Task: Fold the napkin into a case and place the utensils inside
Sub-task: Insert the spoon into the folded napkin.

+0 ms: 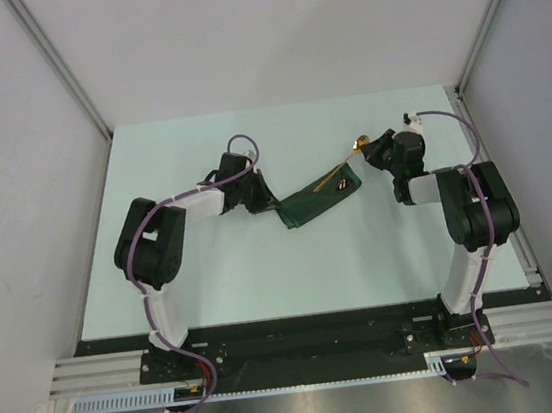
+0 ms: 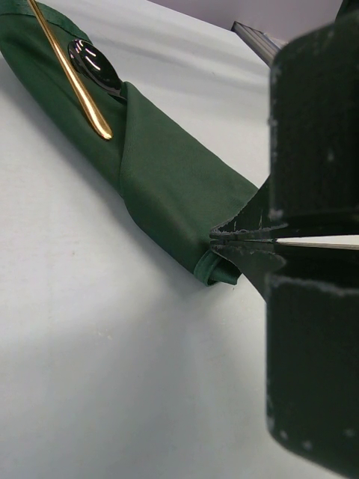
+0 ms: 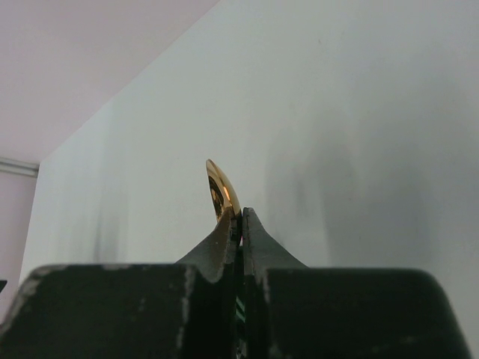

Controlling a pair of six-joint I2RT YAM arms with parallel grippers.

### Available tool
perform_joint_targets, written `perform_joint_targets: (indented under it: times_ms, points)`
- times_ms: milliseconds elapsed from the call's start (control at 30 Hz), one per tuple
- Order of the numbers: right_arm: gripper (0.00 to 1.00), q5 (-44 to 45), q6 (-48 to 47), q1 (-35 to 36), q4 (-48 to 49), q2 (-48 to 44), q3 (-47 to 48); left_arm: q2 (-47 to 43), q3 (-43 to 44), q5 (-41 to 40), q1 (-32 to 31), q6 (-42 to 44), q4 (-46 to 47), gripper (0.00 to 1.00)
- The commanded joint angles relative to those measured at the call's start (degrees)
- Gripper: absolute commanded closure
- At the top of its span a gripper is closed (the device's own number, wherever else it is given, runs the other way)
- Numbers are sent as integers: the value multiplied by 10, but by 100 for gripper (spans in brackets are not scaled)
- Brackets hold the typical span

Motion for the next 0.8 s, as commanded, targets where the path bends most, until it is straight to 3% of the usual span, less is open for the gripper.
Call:
perform_joint_targets:
  times_ms: [0,767]
  points:
    - [100,25,5,26,14,-20,-19,4,-4,1,-3,-3,19,100]
    - [100,89,93,91,-74,-69,-50,0,-12,-1,-11,-13,25,100]
